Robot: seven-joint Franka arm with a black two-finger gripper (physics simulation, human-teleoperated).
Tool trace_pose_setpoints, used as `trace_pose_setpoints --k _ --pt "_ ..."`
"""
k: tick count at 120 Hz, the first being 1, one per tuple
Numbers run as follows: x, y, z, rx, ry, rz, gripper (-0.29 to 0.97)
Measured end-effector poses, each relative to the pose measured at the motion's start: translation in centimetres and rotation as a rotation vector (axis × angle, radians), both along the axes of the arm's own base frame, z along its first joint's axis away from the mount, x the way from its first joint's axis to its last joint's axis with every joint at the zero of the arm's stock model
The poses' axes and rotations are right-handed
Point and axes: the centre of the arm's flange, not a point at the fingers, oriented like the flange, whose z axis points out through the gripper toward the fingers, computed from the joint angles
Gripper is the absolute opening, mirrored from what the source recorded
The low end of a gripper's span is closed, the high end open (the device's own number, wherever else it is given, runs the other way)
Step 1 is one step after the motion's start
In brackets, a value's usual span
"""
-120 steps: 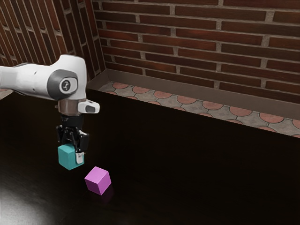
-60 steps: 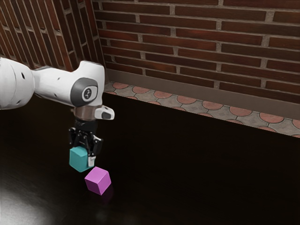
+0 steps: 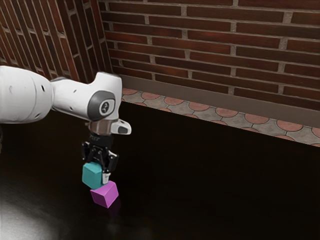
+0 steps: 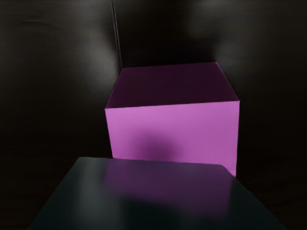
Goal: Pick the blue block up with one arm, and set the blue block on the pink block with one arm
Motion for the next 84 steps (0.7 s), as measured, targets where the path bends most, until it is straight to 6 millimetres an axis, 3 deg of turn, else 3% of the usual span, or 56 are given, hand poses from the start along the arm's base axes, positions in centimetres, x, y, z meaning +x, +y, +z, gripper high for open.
trace_pose_setpoints --k 34,53,62,73,84 --pt "0.1 -0.7 -0.6 -0.002 0.003 -0.019 0.57" --pt "1.9 -1.4 1.7 -0.004 -0.057 -0.047 0.63" --pt "3.7 -2.5 4.6 -0.007 -0.12 -0.075 0.64" --pt "5.8 -4.9 10.0 -0.02 -0.227 -0.129 0.65" --pt "7.9 -7.1 18.7 -0.024 -0.379 -0.19 0.66"
